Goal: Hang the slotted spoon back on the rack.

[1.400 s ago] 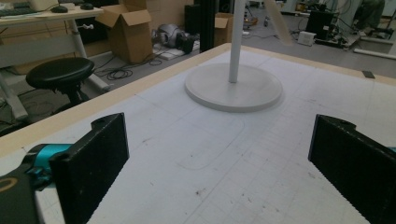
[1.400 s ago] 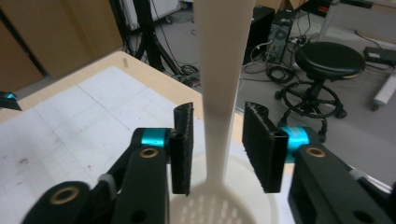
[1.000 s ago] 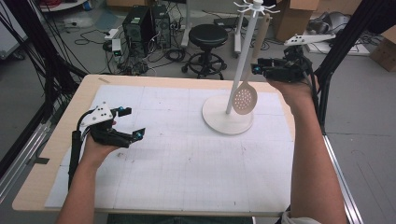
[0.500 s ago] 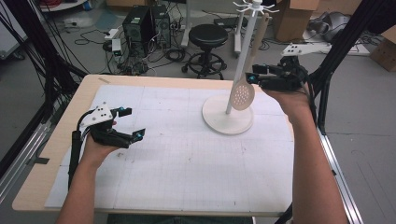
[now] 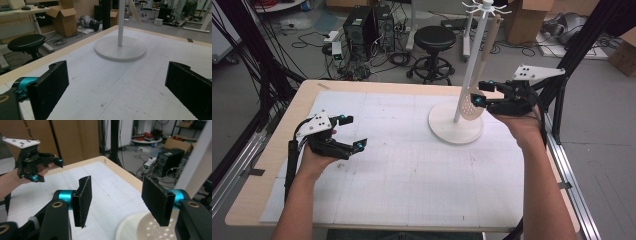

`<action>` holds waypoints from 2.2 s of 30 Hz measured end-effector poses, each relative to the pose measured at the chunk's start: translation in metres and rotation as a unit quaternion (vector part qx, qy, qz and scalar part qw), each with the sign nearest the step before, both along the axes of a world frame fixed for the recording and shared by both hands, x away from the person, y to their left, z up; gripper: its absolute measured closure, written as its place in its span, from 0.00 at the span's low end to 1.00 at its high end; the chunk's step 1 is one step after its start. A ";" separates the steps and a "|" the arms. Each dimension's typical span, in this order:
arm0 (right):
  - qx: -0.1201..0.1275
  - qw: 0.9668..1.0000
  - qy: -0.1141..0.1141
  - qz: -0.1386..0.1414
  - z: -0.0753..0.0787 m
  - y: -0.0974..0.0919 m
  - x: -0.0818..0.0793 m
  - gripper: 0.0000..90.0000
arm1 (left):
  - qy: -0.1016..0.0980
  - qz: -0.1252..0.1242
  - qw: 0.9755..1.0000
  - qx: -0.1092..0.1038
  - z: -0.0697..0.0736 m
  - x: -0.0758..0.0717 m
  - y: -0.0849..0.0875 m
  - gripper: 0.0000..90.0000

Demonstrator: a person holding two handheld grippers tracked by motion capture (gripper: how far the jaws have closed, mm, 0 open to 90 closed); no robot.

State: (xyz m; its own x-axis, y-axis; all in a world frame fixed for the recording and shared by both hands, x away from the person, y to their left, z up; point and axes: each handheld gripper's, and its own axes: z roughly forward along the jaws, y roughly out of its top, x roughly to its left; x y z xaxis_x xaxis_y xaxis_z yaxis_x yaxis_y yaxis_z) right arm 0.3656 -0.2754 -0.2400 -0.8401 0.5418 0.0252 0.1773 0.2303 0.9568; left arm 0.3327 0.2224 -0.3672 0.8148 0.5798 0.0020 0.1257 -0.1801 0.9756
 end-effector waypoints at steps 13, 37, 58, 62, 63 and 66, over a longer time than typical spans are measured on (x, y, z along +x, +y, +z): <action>0.002 1.000 0.007 0.015 -0.054 0.012 -0.024 0.38 | 0.001 -0.004 1.000 -0.008 -0.004 0.001 0.003 0.06; -0.022 0.999 0.032 0.010 -0.117 0.022 -0.030 0.21 | 0.007 -0.017 1.000 -0.018 -0.012 0.003 0.006 0.06; -0.018 0.999 0.029 -0.011 -0.119 0.009 -0.030 0.19 | 0.006 -0.025 1.000 -0.006 -0.012 0.001 -0.002 0.06; -0.017 0.999 0.027 -0.013 -0.119 0.009 -0.028 0.19 | 0.006 -0.024 1.000 -0.006 -0.011 0.000 -0.001 0.06; -0.018 0.999 0.027 -0.014 -0.119 0.009 -0.028 0.19 | 0.006 -0.024 1.000 -0.006 -0.011 0.000 -0.001 0.06; -0.019 0.999 0.030 -0.014 -0.120 0.010 -0.028 0.19 | 0.006 -0.023 1.000 -0.005 -0.011 0.000 -0.001 0.06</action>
